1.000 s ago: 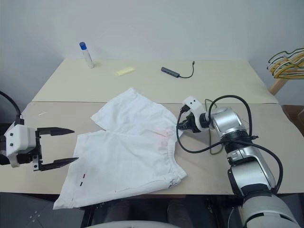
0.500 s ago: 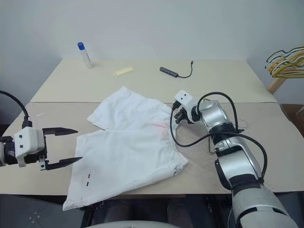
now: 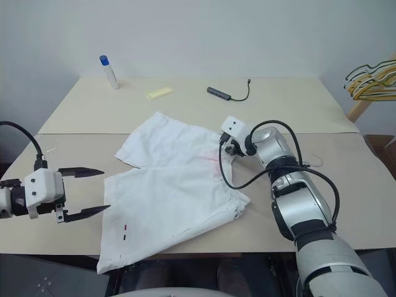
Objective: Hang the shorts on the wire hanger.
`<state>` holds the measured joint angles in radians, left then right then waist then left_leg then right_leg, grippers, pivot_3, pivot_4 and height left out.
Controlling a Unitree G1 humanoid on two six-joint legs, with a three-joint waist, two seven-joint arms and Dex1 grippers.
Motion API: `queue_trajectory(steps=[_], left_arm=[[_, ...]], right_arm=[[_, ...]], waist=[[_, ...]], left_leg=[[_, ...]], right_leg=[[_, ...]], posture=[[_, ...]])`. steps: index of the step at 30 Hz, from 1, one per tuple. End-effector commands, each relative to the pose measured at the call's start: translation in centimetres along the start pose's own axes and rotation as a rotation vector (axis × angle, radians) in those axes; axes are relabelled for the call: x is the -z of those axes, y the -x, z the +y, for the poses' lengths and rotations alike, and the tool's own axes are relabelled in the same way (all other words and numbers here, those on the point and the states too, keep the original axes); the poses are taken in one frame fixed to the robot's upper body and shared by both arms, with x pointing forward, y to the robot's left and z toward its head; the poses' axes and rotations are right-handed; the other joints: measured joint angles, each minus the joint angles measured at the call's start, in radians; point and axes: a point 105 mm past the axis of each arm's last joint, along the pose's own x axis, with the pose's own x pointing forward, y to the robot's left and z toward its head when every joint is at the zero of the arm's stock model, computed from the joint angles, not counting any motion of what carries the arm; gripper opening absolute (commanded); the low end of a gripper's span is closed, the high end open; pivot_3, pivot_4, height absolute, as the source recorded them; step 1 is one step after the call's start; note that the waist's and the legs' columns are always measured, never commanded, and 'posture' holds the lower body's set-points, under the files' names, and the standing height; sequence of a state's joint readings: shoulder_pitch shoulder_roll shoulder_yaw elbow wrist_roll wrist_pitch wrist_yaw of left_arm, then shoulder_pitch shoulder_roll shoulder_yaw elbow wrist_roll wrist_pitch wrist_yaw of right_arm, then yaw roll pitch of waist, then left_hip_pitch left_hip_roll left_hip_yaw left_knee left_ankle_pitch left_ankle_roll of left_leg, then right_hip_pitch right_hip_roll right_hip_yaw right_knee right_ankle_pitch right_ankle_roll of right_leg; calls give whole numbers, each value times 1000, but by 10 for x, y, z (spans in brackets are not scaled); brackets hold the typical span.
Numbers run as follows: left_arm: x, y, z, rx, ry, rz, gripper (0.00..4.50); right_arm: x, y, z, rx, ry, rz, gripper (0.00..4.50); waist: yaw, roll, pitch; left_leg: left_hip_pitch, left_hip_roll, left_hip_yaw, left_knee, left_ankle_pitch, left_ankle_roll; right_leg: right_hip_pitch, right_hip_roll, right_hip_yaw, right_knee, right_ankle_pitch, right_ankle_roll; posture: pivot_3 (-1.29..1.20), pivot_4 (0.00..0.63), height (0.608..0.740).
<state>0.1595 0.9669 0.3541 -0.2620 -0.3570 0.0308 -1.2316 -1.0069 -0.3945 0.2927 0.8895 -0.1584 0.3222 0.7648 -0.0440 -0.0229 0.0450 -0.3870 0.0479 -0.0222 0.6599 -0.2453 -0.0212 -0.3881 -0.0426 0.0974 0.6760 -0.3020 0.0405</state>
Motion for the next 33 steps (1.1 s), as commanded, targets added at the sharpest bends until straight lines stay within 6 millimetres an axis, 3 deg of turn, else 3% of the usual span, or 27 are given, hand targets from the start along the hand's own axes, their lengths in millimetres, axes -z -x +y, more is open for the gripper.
queue_trajectory(steps=[1,3,5,9,17,29,33], left_arm=[[-10,-3,2,-6,-24,-39,4500],[-11,-5,3,-5,-24,-48,4500],[-12,-7,4,-9,-24,-58,4500],[-27,-17,13,-62,-17,-169,4500],[-67,-31,15,-50,23,-403,4500],[-79,-38,16,-41,33,-480,4500],[-79,-39,15,-32,33,-485,4500]], right_arm=[[-25,29,-26,72,-102,-109,3548],[-26,51,-36,79,-231,-151,4291],[-24,65,-39,92,-283,-164,4291],[3,77,-44,186,-434,-97,4291],[57,65,-24,267,-568,81,4291],[96,54,1,225,-718,198,4291],[107,52,8,219,-724,248,3028]], waist=[[2,0,0],[4,0,0],[10,0,0],[6,0,0],[-15,0,-1],[-32,0,-1],[-32,0,-2]], left_leg=[[0,0,0,0,0,0],[0,0,0,0,0,0],[-1,0,-1,0,0,0],[0,0,0,0,0,0],[-1,0,0,0,0,0],[0,0,-1,0,0,0],[1,0,-1,0,0,0]], right_leg=[[0,0,0,0,0,0],[0,0,0,0,0,0],[0,0,-1,-1,0,0],[1,0,0,-1,0,0],[0,0,1,-1,0,0],[1,1,1,-1,0,0],[2,1,1,-2,0,0]], posture=[[51,0,740],[38,0,740],[30,0,740],[8,0,740],[-11,0,740],[-30,0,740],[-25,0,740]])
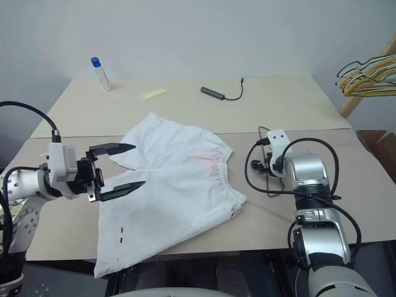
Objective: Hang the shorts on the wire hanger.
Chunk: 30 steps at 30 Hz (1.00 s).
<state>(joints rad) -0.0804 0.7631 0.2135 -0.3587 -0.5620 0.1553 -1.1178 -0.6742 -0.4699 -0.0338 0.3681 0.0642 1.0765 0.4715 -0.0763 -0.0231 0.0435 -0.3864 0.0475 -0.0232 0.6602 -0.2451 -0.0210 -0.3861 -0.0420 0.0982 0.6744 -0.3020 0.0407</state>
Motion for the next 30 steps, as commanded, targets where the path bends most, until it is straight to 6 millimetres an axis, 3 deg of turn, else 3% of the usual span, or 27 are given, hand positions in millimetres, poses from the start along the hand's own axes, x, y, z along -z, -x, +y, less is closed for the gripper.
queue_trajectory(steps=[1,9,14,16,20,23,24,26,30], left_arm=[[-9,-2,1,12,-28,-31,4500],[-3,-2,-5,39,-33,-4,4500],[5,-6,-1,10,-34,44,4500],[12,-9,8,-52,-28,79,4500],[22,-18,25,-177,168,91,4500],[14,-31,30,-216,359,-18,4500],[15,-40,34,-233,486,-56,4500],[14,-56,38,-254,663,-112,4500],[3,-69,49,-295,818,-234,4500]], right_arm=[[15,-5,-1,-7,-41,52,2644],[20,-9,-5,14,-33,66,39],[5,-7,-5,45,2,1,39],[-11,-1,-3,54,11,-69,39],[-53,26,10,36,53,-271,39],[-75,51,34,-65,121,-418,39],[-79,63,51,-142,185,-482,39],[-79,80,81,-245,326,-572,39],[-73,93,111,-321,451,-641,39]], waist=[[0,0,-1],[-1,-5,-7],[-3,-6,-8],[-6,-6,-8],[-14,-1,-5],[-17,1,-4],[-18,1,-4],[-15,1,-4],[-22,0,-4]], left_leg=[[0,0,0,0,0,0],[4,0,0,0,0,0],[6,0,0,0,0,0],[9,0,0,0,0,0],[11,0,-1,-1,0,0],[7,0,-3,-1,0,0],[5,0,-3,0,0,0],[1,-1,-6,0,0,0],[1,-2,-8,1,0,0]], right_leg=[[0,0,0,0,0,0],[4,0,0,-1,0,0],[7,1,0,-2,0,0],[11,1,0,-3,0,0],[13,1,-1,-4,0,1],[12,0,-2,-6,-1,1],[10,0,-2,-6,-1,2],[8,0,-3,-6,0,2],[10,-1,-2,-7,0,4]], posture=[[-23,0,740],[-23,0,740],[-26,0,740],[-27,0,740],[-30,0,740],[-36,0,740],[-39,0,740],[-44,0,740],[-49,0,740]])
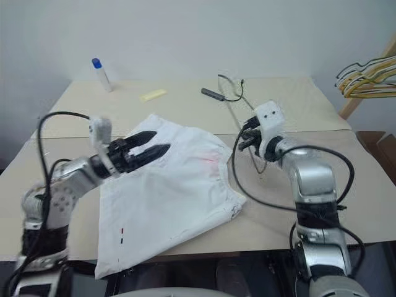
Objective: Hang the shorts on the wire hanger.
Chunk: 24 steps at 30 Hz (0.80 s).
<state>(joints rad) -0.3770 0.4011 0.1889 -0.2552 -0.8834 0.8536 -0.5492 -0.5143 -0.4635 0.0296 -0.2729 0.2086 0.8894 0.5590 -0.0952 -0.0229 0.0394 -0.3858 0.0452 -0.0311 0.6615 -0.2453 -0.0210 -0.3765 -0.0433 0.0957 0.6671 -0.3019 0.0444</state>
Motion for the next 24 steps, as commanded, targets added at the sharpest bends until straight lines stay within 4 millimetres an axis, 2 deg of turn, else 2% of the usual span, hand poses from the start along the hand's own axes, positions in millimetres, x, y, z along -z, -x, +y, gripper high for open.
queue_trajectory(steps=[1,6,14,18,24], left_arm=[[-22,-6,-4,-2,92,-111,4500],[-31,-14,-11,19,173,-179,4500],[-32,-26,-1,-76,224,-233,4500],[-35,-29,-2,-72,260,-253,3633],[-33,-33,-1,-89,275,-237,1598]], right_arm=[[-25,5,23,-66,107,-120,39],[-31,7,57,-169,209,-202,39],[-31,4,65,-173,228,-222,39],[-30,3,69,-178,260,-233,0],[-28,1,72,-159,360,-249,0]], waist=[[-3,0,0],[-4,0,0],[3,0,0],[2,0,0],[0,0,0]], left_leg=[[0,0,0,0,0,0],[1,0,0,0,0,0],[3,-2,-2,0,0,-1],[3,-2,-2,0,0,-1],[3,-2,-2,0,1,-1]], right_leg=[[0,0,0,0,0,0],[0,1,1,0,0,0],[4,0,0,-2,0,0],[4,0,0,-3,0,0],[4,0,0,-3,0,0]], posture=[[-49,0,740],[-54,0,740],[-55,0,740],[-55,0,740],[-55,0,740]])
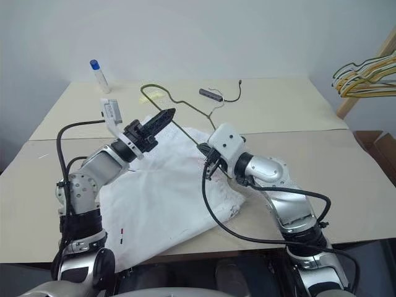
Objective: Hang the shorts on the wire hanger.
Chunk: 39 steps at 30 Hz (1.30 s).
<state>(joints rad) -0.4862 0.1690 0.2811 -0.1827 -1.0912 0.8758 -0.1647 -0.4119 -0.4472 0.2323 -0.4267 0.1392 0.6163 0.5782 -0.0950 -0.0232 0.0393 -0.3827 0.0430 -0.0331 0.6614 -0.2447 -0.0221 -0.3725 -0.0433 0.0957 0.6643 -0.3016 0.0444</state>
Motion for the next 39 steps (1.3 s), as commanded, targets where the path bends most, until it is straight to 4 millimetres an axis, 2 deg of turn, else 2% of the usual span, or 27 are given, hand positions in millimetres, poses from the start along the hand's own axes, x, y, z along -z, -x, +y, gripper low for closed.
queue_trajectory(steps=[1,5,9,12,15,19,21,23,25,27,31,35,39], left_arm=[[-9,-5,-10,28,-21,-23,1335],[-6,-6,-9,22,0,-17,42],[-5,-6,-6,-3,-9,-14,42],[-8,-6,-1,-34,-22,-35,0],[-13,-4,-4,-11,-80,-60,0],[-32,2,-6,24,-150,-108,0],[-48,9,-10,76,-204,-133,0],[-63,17,-18,142,-275,-146,0],[-74,28,-26,224,-364,-150,0],[-84,53,-43,414,-457,-123,0],[-92,76,-56,606,-509,-90,0],[-100,89,-65,752,-519,-91,0],[-107,86,-70,802,-505,-121,0]], right_arm=[[-11,1,-1,33,138,-51,0],[-7,-1,-1,63,194,-61,0],[-9,-3,-3,103,254,-87,0],[-13,-4,-6,123,255,-109,698],[-17,-4,-10,142,257,-128,1763],[-26,4,-15,143,251,-179,3131],[-30,12,-25,147,170,-198,3918],[-30,22,-34,87,-21,-195,4417],[-30,34,-36,-37,-165,-175,4417],[-22,52,-39,-245,-336,-94,4417],[-15,70,-40,-471,-508,-5,4417],[-3,74,-39,-636,-643,58,4417],[2,59,-30,-707,-608,83,4417]], waist=[[0,0,0],[0,0,0],[0,0,0],[0,0,0],[0,0,0],[0,0,0],[-1,0,0],[-1,0,0],[-2,0,0],[-3,1,2],[-4,2,2],[-7,2,2],[-10,1,2]], left_leg=[[0,0,0,0,0,0],[0,0,0,0,0,0],[0,0,0,0,1,-1],[0,0,0,0,1,-1],[0,0,0,0,1,-1],[0,0,0,0,1,-2],[0,0,0,0,1,-2],[0,0,0,0,1,-2],[0,0,-1,-1,1,-2],[0,0,0,-1,1,-2],[1,0,0,-2,1,-2],[3,1,1,-2,1,-2],[1,1,1,-2,1,-2]], right_leg=[[0,0,0,0,0,0],[0,0,0,-1,0,0],[0,0,0,0,0,0],[0,0,0,0,0,0],[0,0,0,0,0,0],[0,0,0,0,0,0],[0,0,0,0,0,0],[0,0,0,-1,0,0],[0,0,-1,0,0,0],[1,0,-1,-1,0,0],[1,0,-1,-3,-1,-1],[3,1,-1,-3,-1,0],[2,1,-1,-3,-1,0]], posture=[[-55,0,740],[-55,0,740],[-55,0,740],[-57,0,740],[-60,0,740],[-61,0,740],[-61,0,740],[-50,0,740],[-50,0,740],[-59,0,740],[-67,0,740],[-74,0,740],[-75,0,740]])
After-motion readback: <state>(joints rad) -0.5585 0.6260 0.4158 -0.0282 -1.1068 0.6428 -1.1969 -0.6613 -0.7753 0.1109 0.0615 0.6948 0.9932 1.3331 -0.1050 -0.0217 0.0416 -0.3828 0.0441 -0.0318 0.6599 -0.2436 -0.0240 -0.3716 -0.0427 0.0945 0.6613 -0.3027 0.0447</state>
